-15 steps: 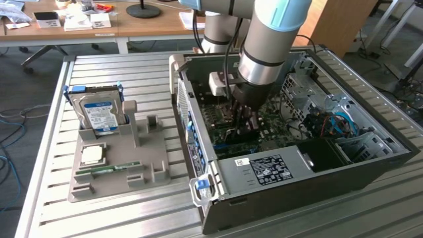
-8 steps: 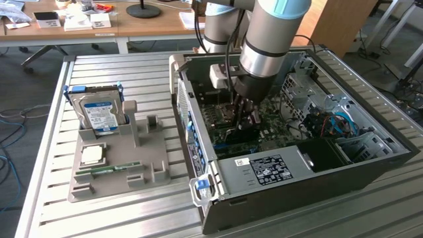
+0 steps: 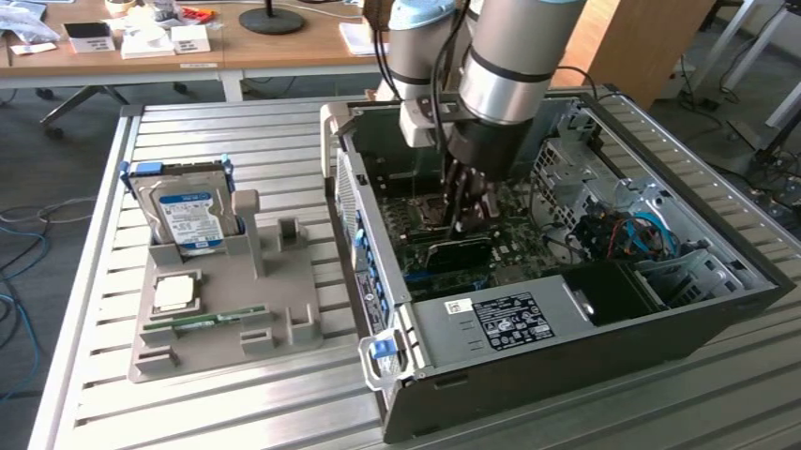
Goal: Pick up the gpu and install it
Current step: 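Insert the gpu into the slot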
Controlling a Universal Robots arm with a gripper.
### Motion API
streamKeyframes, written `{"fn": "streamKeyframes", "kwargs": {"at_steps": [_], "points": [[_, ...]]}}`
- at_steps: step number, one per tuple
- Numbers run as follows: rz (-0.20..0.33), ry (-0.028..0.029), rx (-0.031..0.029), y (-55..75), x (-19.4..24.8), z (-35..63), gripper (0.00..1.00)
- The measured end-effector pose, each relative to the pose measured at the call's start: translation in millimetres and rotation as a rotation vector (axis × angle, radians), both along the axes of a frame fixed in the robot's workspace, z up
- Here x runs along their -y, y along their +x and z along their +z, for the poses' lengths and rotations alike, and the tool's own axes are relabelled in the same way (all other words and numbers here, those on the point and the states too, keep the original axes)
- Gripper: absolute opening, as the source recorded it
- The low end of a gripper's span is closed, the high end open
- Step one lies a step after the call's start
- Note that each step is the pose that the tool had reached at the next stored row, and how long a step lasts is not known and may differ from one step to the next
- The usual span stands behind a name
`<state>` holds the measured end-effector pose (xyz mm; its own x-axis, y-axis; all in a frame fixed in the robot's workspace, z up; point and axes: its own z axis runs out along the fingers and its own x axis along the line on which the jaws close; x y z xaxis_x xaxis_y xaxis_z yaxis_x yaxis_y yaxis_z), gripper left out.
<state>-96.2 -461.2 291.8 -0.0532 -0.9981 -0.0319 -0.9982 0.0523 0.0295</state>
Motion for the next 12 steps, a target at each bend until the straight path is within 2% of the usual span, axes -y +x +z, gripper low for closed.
{"fn": "streamKeyframes", "kwargs": {"at_steps": [7, 12], "points": [[0.0, -0.0001, 0.0063, 0.0, -0.1, 23.4, 0.34], [0.0, -0.0001, 0.0113, 0.0, -0.2, 34.0, 0.34]]}}
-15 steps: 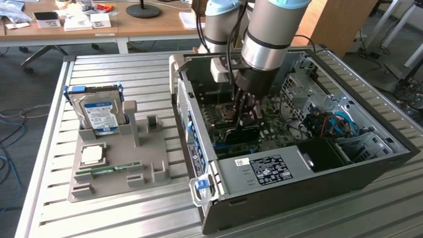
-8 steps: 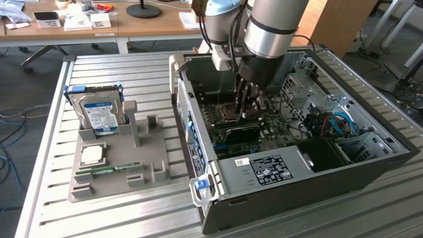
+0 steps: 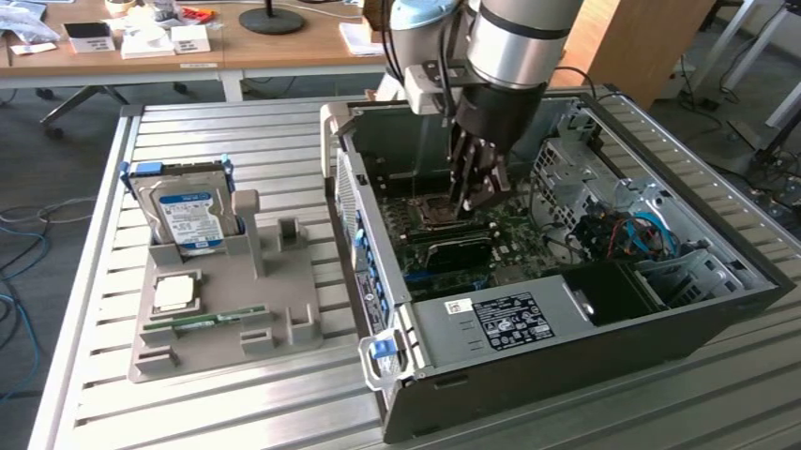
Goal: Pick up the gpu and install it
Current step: 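Insert the gpu into the slot, then press down on the gpu until it lock into place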
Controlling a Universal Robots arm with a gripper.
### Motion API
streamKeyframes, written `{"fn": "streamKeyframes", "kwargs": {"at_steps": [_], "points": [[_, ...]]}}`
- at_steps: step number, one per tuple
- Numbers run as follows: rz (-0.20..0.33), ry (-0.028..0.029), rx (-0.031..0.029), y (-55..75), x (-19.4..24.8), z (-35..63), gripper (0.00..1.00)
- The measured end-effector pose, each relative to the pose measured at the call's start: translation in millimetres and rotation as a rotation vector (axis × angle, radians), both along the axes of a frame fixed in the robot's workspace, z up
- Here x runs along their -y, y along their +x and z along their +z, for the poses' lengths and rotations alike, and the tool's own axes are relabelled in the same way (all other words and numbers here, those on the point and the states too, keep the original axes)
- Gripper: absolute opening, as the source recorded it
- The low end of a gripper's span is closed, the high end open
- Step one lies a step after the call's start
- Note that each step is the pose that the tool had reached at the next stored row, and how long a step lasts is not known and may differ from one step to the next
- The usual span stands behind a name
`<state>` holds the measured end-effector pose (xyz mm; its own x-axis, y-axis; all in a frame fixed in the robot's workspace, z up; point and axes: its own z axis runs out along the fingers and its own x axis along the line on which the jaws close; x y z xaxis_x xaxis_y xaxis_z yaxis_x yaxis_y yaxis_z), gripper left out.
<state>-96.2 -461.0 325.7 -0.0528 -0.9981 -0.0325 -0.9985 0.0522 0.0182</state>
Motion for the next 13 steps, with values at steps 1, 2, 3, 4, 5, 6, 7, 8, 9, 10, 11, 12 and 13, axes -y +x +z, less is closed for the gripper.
{"fn": "streamKeyframes", "kwargs": {"at_steps": [1, 2, 3, 4, 5, 6, 7, 8, 9, 10, 11, 12, 13], "points": [[0.0, 0.0001, 0.0006, 0.0, 0.0, 1.2, 0.34], [0.0, 0.0001, 0.0009, 0.0, 0.0, 1.3, 0.34], [0.0, 0.0, 0.0009, 0.0, 0.0, 1.4, 0.34], [0.0, 0.0, 0.0009, 0.0, 0.0, 1.4, 0.34], [0.0, 0.0, 0.0009, 0.0, 0.0, 1.4, 0.34], [0.0, 0.0, 0.0009, 0.0, 0.0, 1.4, 0.34], [0.0, 0.0, 0.0009, 0.0, 0.0, 1.4, 0.34], [0.0, 0.0, 0.001, 0.0, 0.0, 1.4, 0.34], [0.0, 0.0, 0.0009, 0.0, 0.0, 1.4, 0.34], [0.0, 0.0, 0.0009, 0.0, 0.0, 1.4, 0.34], [0.0, 0.0, 0.001, 0.0, 0.0, 1.4, 0.34], [0.0, 0.0, 0.0009, 0.0, 0.0, 1.4, 0.34], [0.0, 0.0, 0.0009, 0.0, 0.0, 1.4, 0.34]]}}
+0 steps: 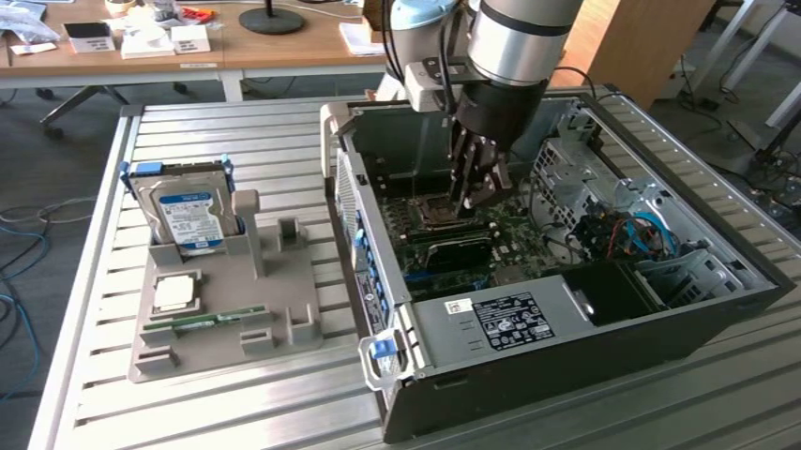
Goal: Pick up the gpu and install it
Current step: 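Press down on the gpu until it lock into place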
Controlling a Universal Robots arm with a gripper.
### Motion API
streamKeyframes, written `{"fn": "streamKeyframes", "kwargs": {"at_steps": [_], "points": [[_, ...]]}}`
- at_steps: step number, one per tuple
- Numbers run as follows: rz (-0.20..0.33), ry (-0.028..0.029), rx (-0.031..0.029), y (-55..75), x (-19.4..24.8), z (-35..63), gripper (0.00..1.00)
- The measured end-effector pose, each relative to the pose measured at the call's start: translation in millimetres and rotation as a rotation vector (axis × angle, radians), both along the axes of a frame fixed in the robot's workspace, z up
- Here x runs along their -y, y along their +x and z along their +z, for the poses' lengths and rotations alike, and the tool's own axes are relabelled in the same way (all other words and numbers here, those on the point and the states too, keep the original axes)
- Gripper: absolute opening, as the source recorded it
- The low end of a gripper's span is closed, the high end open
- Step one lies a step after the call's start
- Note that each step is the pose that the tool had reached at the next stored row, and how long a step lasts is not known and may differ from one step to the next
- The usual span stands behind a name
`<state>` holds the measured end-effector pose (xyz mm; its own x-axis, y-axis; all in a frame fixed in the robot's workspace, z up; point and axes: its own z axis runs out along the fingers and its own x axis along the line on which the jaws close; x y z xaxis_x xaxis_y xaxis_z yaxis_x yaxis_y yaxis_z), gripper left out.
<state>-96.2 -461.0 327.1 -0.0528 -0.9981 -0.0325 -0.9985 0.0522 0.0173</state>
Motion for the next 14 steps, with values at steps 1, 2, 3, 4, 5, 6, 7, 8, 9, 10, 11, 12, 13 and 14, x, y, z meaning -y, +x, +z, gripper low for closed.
{"fn": "streamKeyframes", "kwargs": {"at_steps": [1, 2, 3, 4, 5, 6, 7, 8, 9, 10, 11, 12, 13, 14], "points": [[0.0, -0.0001, 0.0, 0.0, 0.0, 0.0, 0.35], [0.0, 0.0, 0.0, 0.0, 0.0, 0.0, 0.35], [0.0, 0.0, 0.0, 0.0, 0.0, 0.0, 0.4], [0.0, -0.0001, 0.0, 0.0, 0.0, 0.0, 0.46], [0.0, 0.0, 0.0, 0.0, 0.0, 0.0, 0.52], [0.0, -0.0001, 0.0, 0.0, 0.0, 0.0, 0.52], [0.0, 0.0, 0.0, 0.0, 0.0, 0.0, 0.52], [0.0, 0.0, 0.0, 0.0, 0.0, 0.0, 0.58], [0.0, 0.0, 0.0, 0.0, 0.0, 0.0, 0.58], [0.0, 0.0, 0.0, 0.0, 0.0, 0.0, 0.57], [0.0, 0.0, 0.0, 0.0, 0.0, 0.0, 0.57], [0.0, 0.0, 0.0, 0.0, 0.0, 0.0, 0.51], [0.0, 0.0, 0.0, 0.0, 0.0, 0.0, 0.45], [0.0, 0.0, 0.0, 0.0, 0.0, 0.0, 0.45]]}}
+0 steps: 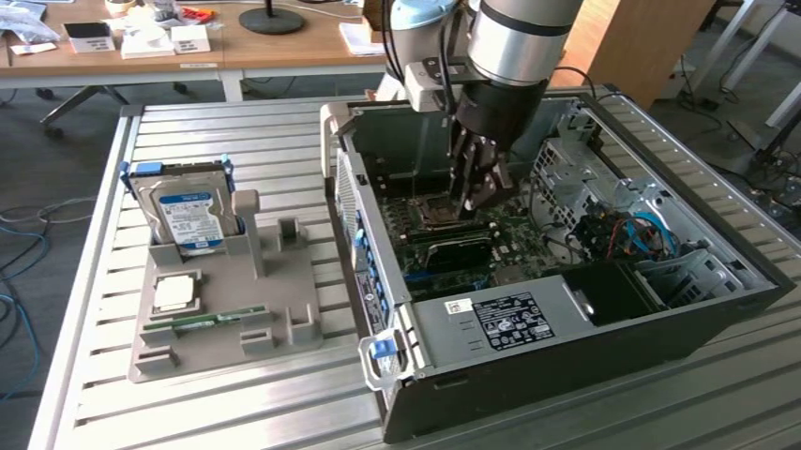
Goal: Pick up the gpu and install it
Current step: 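Press down on the gpu until it lock into place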
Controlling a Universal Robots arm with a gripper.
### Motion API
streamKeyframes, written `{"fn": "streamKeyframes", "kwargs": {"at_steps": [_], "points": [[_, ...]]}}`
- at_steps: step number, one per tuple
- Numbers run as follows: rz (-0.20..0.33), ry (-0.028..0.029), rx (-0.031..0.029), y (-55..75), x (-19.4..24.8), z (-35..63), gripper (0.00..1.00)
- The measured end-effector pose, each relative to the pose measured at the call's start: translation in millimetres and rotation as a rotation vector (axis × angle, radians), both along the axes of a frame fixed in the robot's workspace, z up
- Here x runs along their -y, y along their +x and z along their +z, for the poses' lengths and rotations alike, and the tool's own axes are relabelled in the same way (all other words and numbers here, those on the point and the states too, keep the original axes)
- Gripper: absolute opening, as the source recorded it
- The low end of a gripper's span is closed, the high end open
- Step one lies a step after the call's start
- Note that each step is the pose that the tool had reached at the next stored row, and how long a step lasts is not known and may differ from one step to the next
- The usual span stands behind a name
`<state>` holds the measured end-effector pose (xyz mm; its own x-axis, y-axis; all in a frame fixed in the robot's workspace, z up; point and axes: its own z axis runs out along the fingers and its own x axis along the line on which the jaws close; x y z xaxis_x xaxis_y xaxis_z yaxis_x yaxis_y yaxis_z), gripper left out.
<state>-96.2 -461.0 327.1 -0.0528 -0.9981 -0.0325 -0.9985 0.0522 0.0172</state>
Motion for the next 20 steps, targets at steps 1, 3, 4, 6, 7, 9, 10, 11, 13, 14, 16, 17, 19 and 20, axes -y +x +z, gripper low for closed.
{"fn": "streamKeyframes", "kwargs": {"at_steps": [1, 3, 4, 6, 7, 9, 10, 11, 13, 14, 16, 17, 19, 20], "points": [[0.0, 0.0, 0.0, 0.0, 0.0, 0.0, 0.39], [0.0, 0.0, 0.0, 0.0, 0.0, 0.0, 0.33], [0.0, 0.0, 0.0001, 0.0, 0.0, 0.0, 0.27], [0.0, 0.0, 0.0, 0.0, 0.0, 0.0, 0.16], [0.0, 0.0, 0.0, 0.0, 0.0, 0.0, 0.16], [0.0, 0.0, 0.0, 0.0, 0.0, 0.0, 0.11], [0.0, 0.0, 0.0, 0.0, 0.0, 0.0, 0.11], [0.0, 0.0, 0.0, 0.0, 0.0, 0.0, 0.11], [0.0, 0.0, 0.0, 0.0, 0.0, 0.0, 0.11], [0.0, 0.0, 0.0, 0.0, 0.0, 0.0, 0.11], [0.0, 0.0001, 0.0001, 0.0, 0.0, -0.9, 0.11], [0.0, -0.0002, 0.0009, -0.2, -0.1, -2.6, 0.11], [0.0, 0.0, 0.0026, -0.3, -0.3, -6.2, 0.11], [0.0, 0.0, 0.0027, -0.3, -0.3, -8.0, 0.11]]}}
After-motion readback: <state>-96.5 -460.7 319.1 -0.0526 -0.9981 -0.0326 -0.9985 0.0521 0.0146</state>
